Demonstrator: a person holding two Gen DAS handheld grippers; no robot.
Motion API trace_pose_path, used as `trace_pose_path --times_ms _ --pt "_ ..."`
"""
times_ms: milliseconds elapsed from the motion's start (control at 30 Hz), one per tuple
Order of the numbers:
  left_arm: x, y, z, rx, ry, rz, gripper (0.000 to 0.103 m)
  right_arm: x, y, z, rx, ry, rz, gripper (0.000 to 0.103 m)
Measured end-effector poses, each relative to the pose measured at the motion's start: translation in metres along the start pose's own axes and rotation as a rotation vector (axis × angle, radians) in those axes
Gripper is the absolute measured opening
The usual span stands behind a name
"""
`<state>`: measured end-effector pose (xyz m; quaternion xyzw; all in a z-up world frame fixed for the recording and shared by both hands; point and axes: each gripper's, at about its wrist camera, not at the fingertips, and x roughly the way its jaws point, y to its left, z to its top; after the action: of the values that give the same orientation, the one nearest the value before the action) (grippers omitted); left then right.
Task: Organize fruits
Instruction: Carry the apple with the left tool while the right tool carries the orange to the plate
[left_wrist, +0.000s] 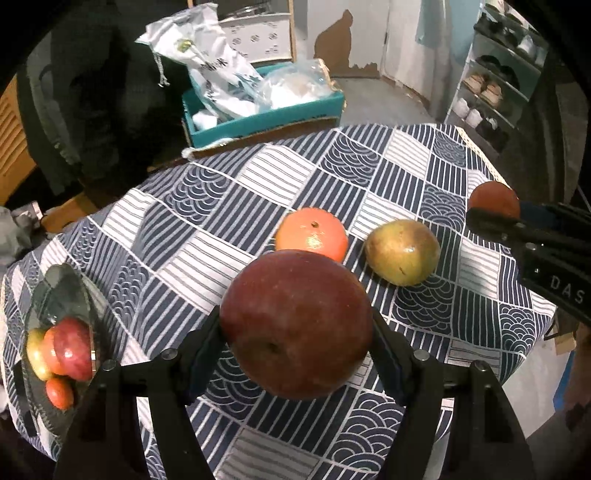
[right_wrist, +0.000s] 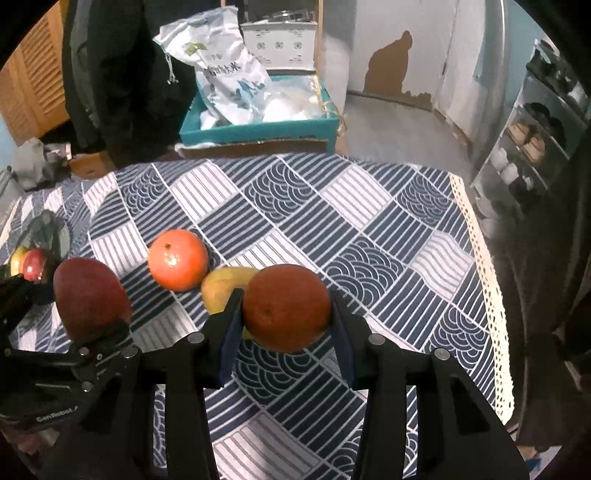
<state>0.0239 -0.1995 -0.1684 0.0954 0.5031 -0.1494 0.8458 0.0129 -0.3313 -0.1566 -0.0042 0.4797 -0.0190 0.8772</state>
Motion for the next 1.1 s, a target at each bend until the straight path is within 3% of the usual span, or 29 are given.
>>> trace_pose_path --times_ms 600,1100 --pt "-0.051 0.058 0.000 -0.098 -0.077 0.032 0.075 -0.038 0.041 0.030 -0.043 -0.105 0.052 0.044" --pt "-0.069 0.106 -0.010 -0.164 -0.104 0.089 0.075 -0.050 0.093 0.053 -0.103 -0.147 0.106 0.044"
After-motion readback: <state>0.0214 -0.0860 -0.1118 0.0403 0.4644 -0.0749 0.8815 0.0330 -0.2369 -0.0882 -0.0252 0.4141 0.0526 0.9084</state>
